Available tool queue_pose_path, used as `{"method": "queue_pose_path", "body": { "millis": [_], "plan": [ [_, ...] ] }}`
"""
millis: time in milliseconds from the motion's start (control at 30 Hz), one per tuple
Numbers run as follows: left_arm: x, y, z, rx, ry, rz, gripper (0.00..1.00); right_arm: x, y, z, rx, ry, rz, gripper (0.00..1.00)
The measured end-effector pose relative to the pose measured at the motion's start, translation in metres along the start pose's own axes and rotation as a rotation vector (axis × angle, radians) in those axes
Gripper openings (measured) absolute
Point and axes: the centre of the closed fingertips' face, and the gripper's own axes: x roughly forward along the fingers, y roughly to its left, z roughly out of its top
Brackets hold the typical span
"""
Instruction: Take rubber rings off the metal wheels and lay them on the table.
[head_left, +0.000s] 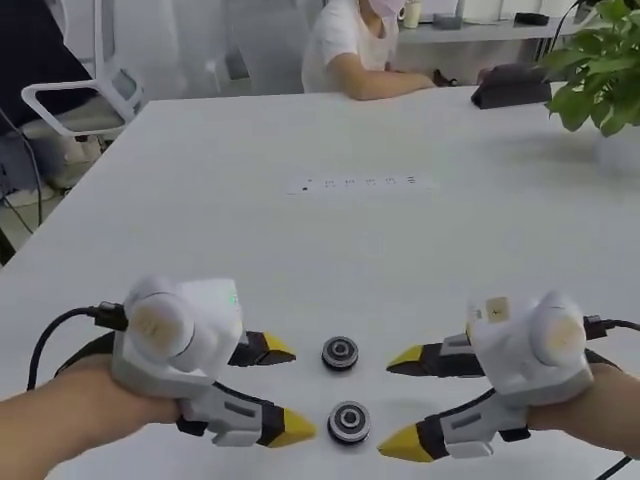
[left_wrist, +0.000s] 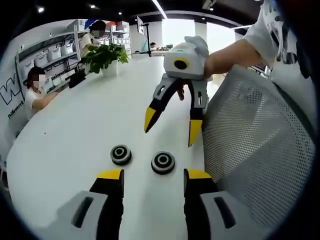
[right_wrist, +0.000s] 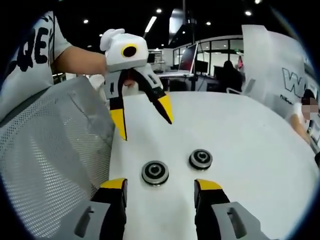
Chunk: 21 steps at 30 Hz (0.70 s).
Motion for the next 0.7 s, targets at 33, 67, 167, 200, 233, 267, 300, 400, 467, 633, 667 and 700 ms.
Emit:
{"method": "queue_pose_path", "body": {
  "millis": [33,67,167,200,233,267,300,400,467,633,667,700],
  "plan": [
    [0.001,-0.001,0.001,0.004,0.0,-0.005,0.42,0.001,0.0,0.0,0.0,0.0,0.001,0.52],
    [0.004,-0.002,0.002,0.009,0.001,-0.014,0.41,0.001,0.0,0.0,0.0,0.001,0.001,0.52],
    [0.009,-0.004,0.003,0.013,0.004,-0.027,0.39,0.003,0.0,-0.002,0.001,0.004,0.007,0.52],
    [0.01,-0.004,0.003,0.013,0.004,-0.03,0.38,0.003,0.0,-0.002,0.003,0.004,0.008,0.52],
    [0.012,-0.005,0.003,0.011,0.004,-0.035,0.37,0.004,0.0,-0.002,0.007,0.005,0.01,0.51],
    [0.014,-0.005,0.003,0.01,0.005,-0.039,0.36,0.004,0.0,-0.002,0.007,0.005,0.012,0.51],
    [0.016,-0.005,0.003,0.007,0.007,-0.043,0.35,0.004,0.0,-0.002,0.007,0.005,0.013,0.51],
    [0.02,-0.005,0.003,0.008,0.009,-0.046,0.35,0.005,0.0,-0.003,0.006,0.008,0.017,0.5],
    [0.024,-0.006,0.004,0.004,0.008,-0.052,0.34,0.006,0.0,-0.003,0.009,0.008,0.018,0.5],
    [0.032,-0.009,0.005,-0.004,0.005,-0.071,0.29,0.008,0.0,-0.002,0.019,0.003,0.022,0.49],
    [0.033,-0.009,0.005,-0.006,0.007,-0.073,0.28,0.008,0.0,-0.002,0.019,0.004,0.022,0.49],
    [0.035,-0.01,0.004,-0.012,0.011,-0.075,0.27,0.008,0.0,-0.002,0.017,0.005,0.023,0.48]
  ]
}}
